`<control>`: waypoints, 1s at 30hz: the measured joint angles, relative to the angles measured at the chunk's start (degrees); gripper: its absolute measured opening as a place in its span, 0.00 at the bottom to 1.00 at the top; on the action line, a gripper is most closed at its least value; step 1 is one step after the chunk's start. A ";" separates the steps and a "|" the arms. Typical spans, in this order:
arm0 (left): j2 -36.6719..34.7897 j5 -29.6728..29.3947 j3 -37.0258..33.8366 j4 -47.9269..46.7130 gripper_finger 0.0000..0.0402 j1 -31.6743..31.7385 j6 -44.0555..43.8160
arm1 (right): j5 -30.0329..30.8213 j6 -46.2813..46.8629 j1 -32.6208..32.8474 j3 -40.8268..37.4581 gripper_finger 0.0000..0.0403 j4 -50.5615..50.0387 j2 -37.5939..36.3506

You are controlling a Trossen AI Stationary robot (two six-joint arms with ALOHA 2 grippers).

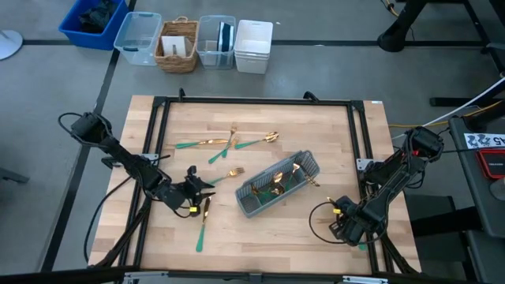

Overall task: Sort silverware
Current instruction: Put the gold knife into the gray silverware organizer

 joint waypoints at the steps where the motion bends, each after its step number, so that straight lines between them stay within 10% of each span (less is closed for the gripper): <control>1: 0.00 0.00 0.00 0.51 0.25 0.00 0.50 | 0.14 0.00 0.02 0.00 0.08 0.02 0.00; 30: 0.00 0.00 0.02 1.34 0.25 0.00 0.58 | 6.33 -0.13 0.00 -0.20 0.08 0.43 -5.53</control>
